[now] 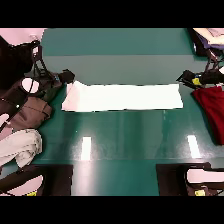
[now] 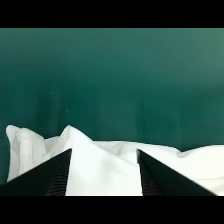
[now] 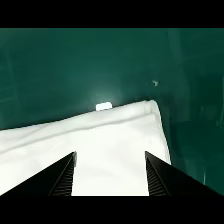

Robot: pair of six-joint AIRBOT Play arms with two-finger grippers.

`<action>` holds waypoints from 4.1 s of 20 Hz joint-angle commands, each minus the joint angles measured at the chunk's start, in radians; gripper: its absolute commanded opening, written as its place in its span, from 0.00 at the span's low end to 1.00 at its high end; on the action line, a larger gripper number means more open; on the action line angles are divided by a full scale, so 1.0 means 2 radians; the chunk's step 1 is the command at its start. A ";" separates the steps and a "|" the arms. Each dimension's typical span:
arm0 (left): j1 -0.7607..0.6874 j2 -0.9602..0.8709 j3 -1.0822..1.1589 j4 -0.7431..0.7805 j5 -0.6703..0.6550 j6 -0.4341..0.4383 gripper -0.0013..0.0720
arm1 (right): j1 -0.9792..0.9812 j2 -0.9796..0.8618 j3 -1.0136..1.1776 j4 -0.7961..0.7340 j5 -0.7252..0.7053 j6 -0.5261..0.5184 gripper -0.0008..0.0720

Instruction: Fold the shirts.

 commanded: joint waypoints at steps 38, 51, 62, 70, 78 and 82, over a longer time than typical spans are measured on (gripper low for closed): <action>-0.159 -0.220 0.251 -0.036 -0.209 0.023 0.06 | 0.087 -0.021 0.206 0.288 0.232 -0.126 0.03; -0.187 -0.353 0.371 -0.050 -0.230 0.021 0.06 | 0.241 -0.026 0.302 0.197 0.217 -0.079 0.03; -0.012 -0.273 0.536 0.113 -0.442 0.011 0.06 | 0.336 -0.085 0.302 0.200 0.128 -0.079 0.03; 0.093 -0.177 0.536 0.161 -0.509 0.011 0.06 | 0.441 -0.163 0.302 0.202 0.001 -0.085 0.04; 0.093 -0.175 0.531 0.150 -0.520 0.012 0.06 | 0.477 -0.227 0.335 0.247 -0.022 -0.165 0.80; 0.093 -0.175 0.531 0.145 -0.523 0.012 0.06 | 0.389 -0.203 0.339 0.137 0.130 -0.101 0.80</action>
